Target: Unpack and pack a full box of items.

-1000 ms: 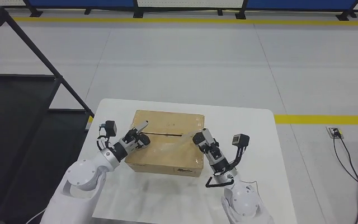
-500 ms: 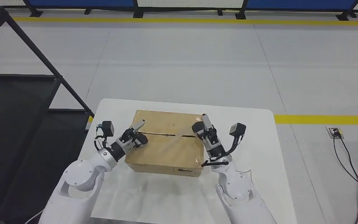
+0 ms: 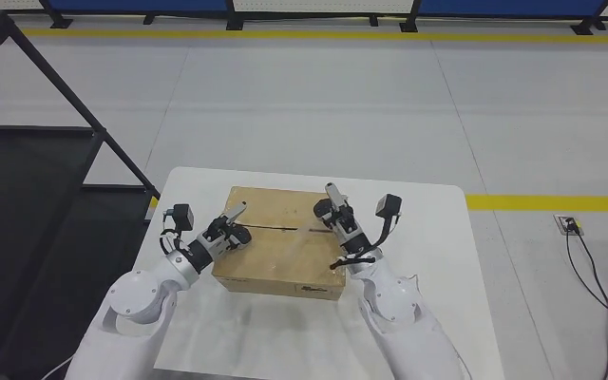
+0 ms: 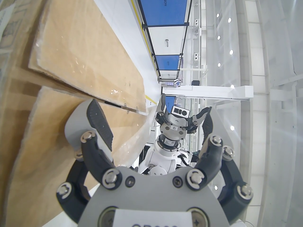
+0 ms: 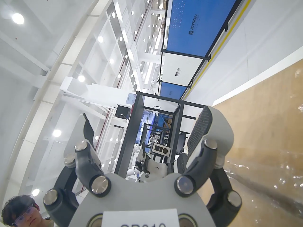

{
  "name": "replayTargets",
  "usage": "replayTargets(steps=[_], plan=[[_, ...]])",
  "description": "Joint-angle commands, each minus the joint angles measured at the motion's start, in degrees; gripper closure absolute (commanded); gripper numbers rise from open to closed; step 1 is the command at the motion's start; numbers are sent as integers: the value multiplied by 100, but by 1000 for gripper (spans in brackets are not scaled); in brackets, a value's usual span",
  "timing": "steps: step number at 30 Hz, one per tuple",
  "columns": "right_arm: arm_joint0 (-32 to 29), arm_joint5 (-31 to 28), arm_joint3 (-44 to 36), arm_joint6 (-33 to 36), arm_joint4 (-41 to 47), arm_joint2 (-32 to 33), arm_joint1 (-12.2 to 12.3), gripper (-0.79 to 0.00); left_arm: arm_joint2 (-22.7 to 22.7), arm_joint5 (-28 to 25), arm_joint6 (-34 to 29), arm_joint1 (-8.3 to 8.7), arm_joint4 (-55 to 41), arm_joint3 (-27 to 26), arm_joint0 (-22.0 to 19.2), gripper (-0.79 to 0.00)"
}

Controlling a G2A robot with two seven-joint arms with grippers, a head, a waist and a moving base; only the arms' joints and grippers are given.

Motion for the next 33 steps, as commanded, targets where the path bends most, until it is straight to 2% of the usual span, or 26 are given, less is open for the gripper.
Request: replayTargets(steps=[1,5,7,11,20,33], plan=[[-167,-141,-149,8,-91,103,32,-785,-1,3,13,-1,-3,-1,2,-785],[-658,-288,-656,490,-233,410,150,-785,-1,14,25,-2,-8,8,4,-785],[-838,-188,-873,750,-270,563,205,-785,15,17,29,-5,-6,19,1,-785],[-992,56,-1065,825,-328,628,240,-785,64,31,38,-12,8,21,-25,-785],[-423,769,-591,975,-227,332,196,-785,30,7,81,-12,2,28,-9,-785],[161,1050,-129,1046,-308,-68,120,-785,-74,9,102,-3,-57,6,51,-785]])
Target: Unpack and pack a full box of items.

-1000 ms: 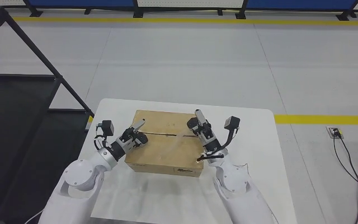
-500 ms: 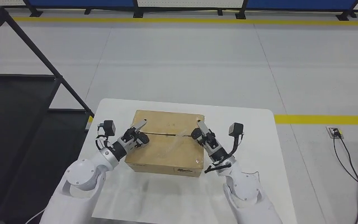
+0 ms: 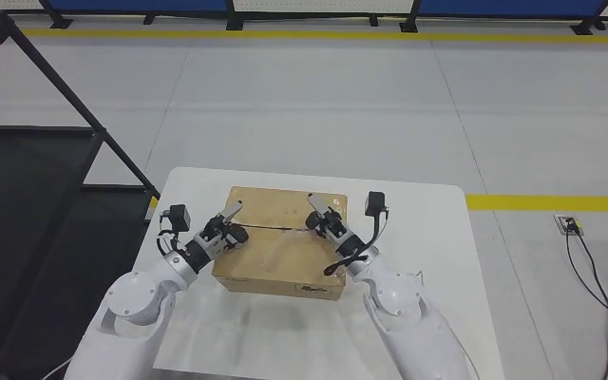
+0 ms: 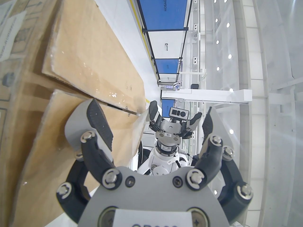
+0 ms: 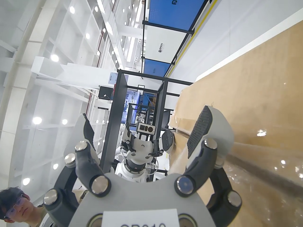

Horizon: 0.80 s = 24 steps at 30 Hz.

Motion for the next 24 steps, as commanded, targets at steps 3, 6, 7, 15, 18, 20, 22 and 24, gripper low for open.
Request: replayTargets(steps=[3,6,7,15,18,20,22,24], plan=[[80,62,34,30,-52,-79,-12,-785,-3,1,3,-1,-18,0,4,-785],[164,110,102,48,-53,-153,-28,-785,-3,-2,-1,-2,-22,2,4,-785],[188,102,125,41,-46,-174,-35,-785,-5,-2,5,-3,-36,5,5,-785],[223,-265,255,-323,-151,-239,-68,-785,-39,-26,3,-1,-60,-7,21,-785],[-76,-586,-57,-241,-302,-115,-9,-785,-65,-26,5,2,-72,-14,28,-785],[-302,-670,-324,-87,-376,9,42,-785,-69,-23,11,3,-59,-21,34,-785],[-514,-702,-606,58,-488,108,91,-785,-71,-21,12,3,-58,-24,36,-785],[-662,-657,-804,245,-504,177,127,-785,-73,-19,11,3,-58,-26,36,-785]])
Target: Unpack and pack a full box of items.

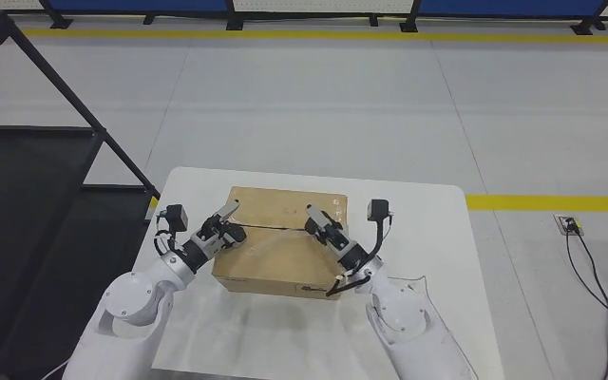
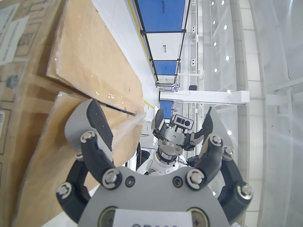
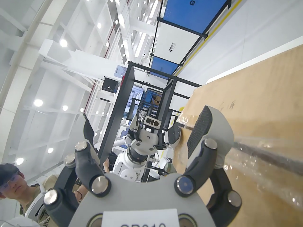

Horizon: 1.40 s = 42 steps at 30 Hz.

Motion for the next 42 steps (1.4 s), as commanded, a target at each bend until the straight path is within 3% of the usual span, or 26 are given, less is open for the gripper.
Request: replayTargets(steps=[1,8,14,42], plan=[[-88,133,-139,217,-11,49,30,-785,-2,2,-2,0,-1,-1,-1,-785],[195,1294,-132,668,-49,-124,31,-785,-65,-9,-19,8,-36,-41,16,-785],[574,1773,167,735,50,-304,-13,-785,-183,-27,8,18,-118,-64,51,-785],[1987,1906,1691,690,696,-1127,-350,-785,-550,-132,89,53,-379,14,192,-785]])
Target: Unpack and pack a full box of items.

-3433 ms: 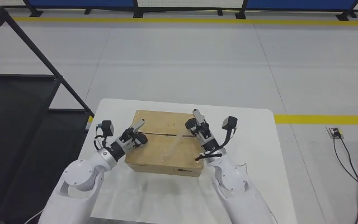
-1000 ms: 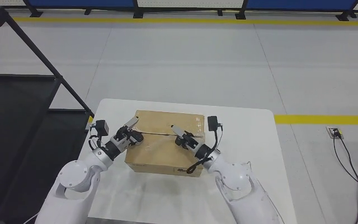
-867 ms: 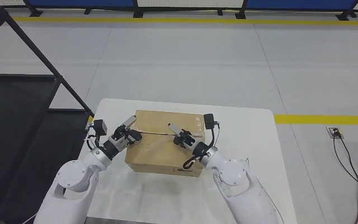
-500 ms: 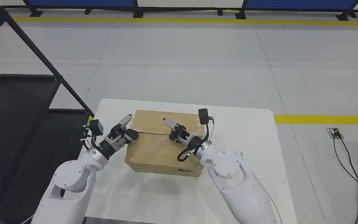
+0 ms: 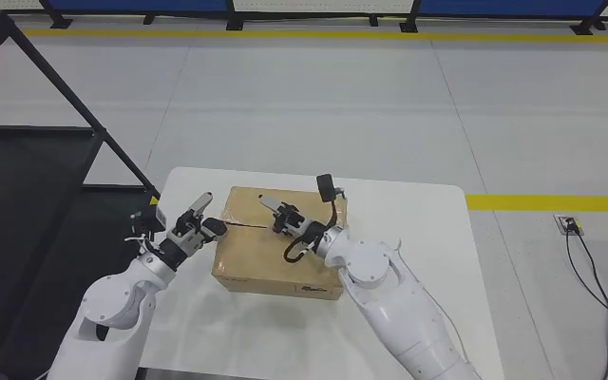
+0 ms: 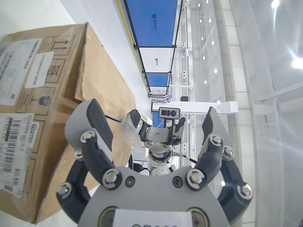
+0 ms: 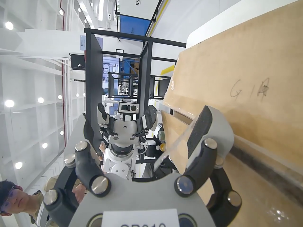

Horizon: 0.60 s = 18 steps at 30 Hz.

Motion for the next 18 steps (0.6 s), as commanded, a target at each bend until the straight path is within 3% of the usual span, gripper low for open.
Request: replayTargets(steps=[1,18], plan=[[69,-2,79,4,14,-58,-25,-785,-13,2,0,2,-7,-2,6,-785],[660,-24,903,0,314,-527,-310,-785,-431,-79,128,37,-290,95,101,-785]])
